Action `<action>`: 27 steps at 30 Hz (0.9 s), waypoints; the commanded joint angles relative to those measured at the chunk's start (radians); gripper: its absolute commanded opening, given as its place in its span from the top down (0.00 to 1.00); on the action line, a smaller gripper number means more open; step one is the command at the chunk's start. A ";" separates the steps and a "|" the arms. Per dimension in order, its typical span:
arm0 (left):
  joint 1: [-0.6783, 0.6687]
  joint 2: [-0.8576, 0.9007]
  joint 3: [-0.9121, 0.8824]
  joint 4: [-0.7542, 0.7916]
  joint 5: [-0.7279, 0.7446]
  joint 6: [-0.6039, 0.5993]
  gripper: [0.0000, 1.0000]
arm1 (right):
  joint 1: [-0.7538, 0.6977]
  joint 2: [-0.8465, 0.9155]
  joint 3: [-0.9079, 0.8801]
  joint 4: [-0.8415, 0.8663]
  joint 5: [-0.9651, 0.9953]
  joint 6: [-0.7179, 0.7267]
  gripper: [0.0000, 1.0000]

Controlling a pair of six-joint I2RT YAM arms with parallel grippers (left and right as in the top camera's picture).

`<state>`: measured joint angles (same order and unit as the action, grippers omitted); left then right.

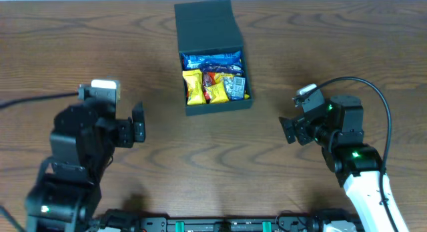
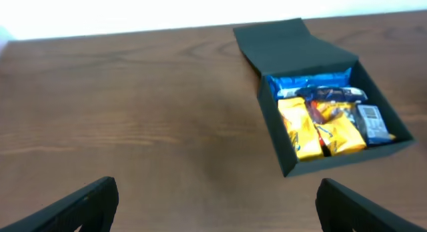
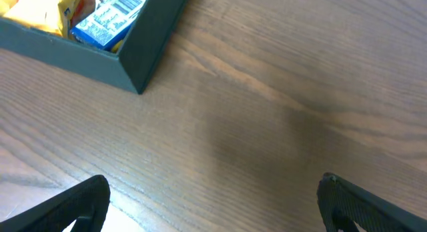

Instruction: Pack container

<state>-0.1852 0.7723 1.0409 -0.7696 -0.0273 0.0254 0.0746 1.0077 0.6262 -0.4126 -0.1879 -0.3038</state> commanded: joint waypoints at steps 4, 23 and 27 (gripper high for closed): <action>0.030 -0.021 -0.289 0.182 0.024 -0.060 0.05 | -0.009 -0.001 0.000 0.000 -0.011 -0.011 0.01; 0.081 -0.020 -0.509 0.224 0.095 -0.153 0.05 | -0.009 -0.001 0.000 0.054 -0.007 -0.026 0.01; 0.080 -0.020 -0.509 0.219 0.096 -0.153 0.05 | -0.008 0.000 0.000 0.085 -0.113 0.005 0.01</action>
<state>-0.1112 0.7563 0.5388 -0.5472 0.0719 -0.1337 0.0746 1.0077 0.6258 -0.3351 -0.2173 -0.3088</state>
